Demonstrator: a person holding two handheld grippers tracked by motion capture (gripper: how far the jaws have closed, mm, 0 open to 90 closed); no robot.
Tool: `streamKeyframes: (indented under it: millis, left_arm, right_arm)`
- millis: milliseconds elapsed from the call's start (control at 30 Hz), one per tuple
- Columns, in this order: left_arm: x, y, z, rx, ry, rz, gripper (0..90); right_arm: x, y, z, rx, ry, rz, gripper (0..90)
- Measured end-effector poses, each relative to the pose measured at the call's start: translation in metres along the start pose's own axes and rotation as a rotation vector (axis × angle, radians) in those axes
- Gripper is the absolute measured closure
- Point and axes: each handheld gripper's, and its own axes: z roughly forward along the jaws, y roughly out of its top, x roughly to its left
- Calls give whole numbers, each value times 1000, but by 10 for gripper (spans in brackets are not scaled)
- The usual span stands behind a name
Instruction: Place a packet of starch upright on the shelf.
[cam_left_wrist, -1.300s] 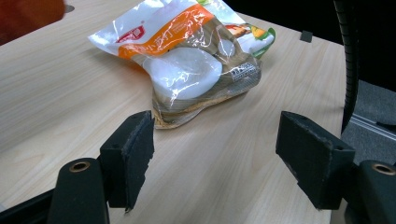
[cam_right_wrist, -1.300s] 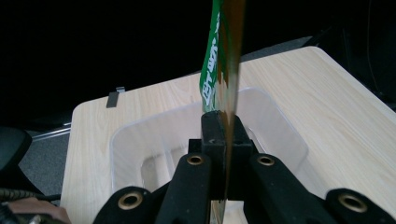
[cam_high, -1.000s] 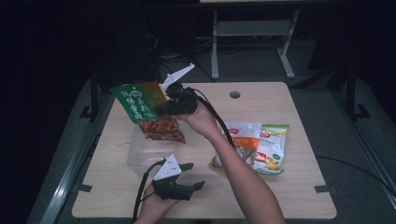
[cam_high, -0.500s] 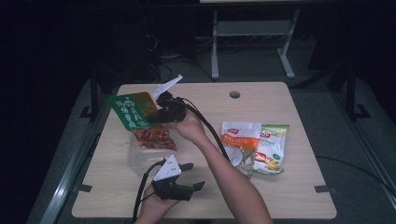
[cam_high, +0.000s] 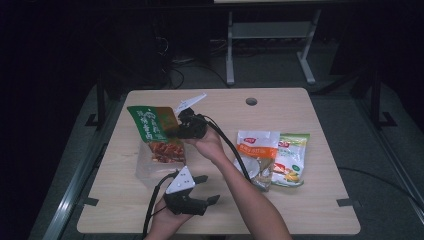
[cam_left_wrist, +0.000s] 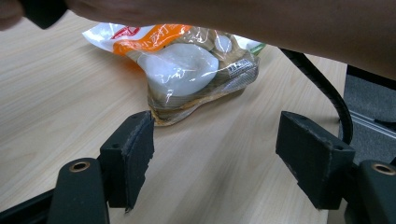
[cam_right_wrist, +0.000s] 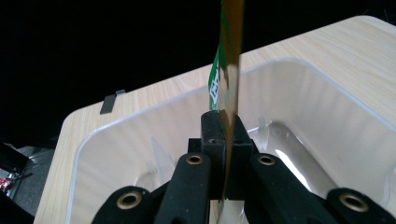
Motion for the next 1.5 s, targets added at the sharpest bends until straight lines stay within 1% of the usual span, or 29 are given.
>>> streamKeyframes:
  millis: [33, 100, 167, 267, 333, 367, 400, 467, 533, 567, 600, 700, 800, 833, 900, 933, 967, 1033, 1100, 1167, 1233, 1367, 1400, 1500]
  left_arm:
    - [0, 0, 0, 0, 0, 1, 275]
    - [0, 0, 1, 0, 0, -2, 275]
    - [0, 0, 1, 3, -2, 0, 275]
    - [-1, 0, 2, 7, -4, -1, 275]
    - [0, 0, 2, 8, -3, 0, 275]
    - [0, -1, 2, 8, -3, 1, 275]
    - [0, -1, 2, 5, -1, 0, 275]
    - [0, -1, 2, 0, 0, -5, 275]
    - [1, -1, 2, 2, -1, -7, 275]
    - [1, -1, 2, 0, 0, -6, 275]
    - [2, -1, 1, 0, 0, -8, 275]
    - [2, -1, 1, 0, 2, -10, 274]
    - [1, -1, 2, 1, 1, -15, 275]
    - [1, -1, 2, 4, -1, -8, 274]
    - [1, -1, 2, 5, -3, -11, 274]
    - [1, -1, 3, 7, -5, -21, 275]
    - [2, -1, 3, 10, -5, -13, 275]
    - [2, -1, 3, 11, -6, -10, 275]
    - [2, -1, 3, 11, -8, -17, 275]
    - [2, -2, 4, 9, -7, -17, 275]
    - [2, -2, 4, 12, -8, -15, 274]
    - [1, -2, 5, 13, -11, -15, 274]
    - [1, -2, 5, 18, -11, -8, 274]
    - [0, -2, 6, 11, -14, -14, 275]
  right_arm:
    - [0, -2, -1, 6, -4, -3, 891]
    - [-1, -5, -4, -5, 5, 5, 890]
    - [-1, -7, -6, -5, 3, 5, 887]
    - [0, -6, -4, 29, -12, -2, 851]
    - [-1, -7, -3, 48, -30, -3, 783]
    - [-2, -7, -4, 45, -29, 12, 769]
    - [-3, -7, -4, 46, -30, 18, 755]
    - [-5, -8, -7, 39, -35, 33, 680]
    - [-7, -8, -9, 45, -29, 47, 633]
    - [-8, -8, -11, 51, -36, 30, 609]
    - [-5, -8, -13, 50, -36, 52, 590]
    - [-3, -8, -20, 44, -36, 57, 539]
    - [-1, -9, -30, 42, -50, 51, 492]
    - [-1, -10, -34, 44, -52, 52, 482]
    - [0, -11, -42, 36, -59, 56, 451]
    - [0, -12, -46, 29, -62, 64, 443]
    - [0, -14, -51, 27, -62, 69, 441]
    - [0, -16, -58, 33, -65, 70, 425]
    - [0, -20, -64, 39, -73, 69, 419]
    - [0, -24, -70, 38, -90, 65, 412]
    - [0, -29, -76, 39, -97, 63, 405]
    - [0, -36, -89, 42, -118, 71, 393]
    - [0, -38, -92, 42, -123, 73, 389]
    - [0, -42, -101, 40, -138, 79, 384]
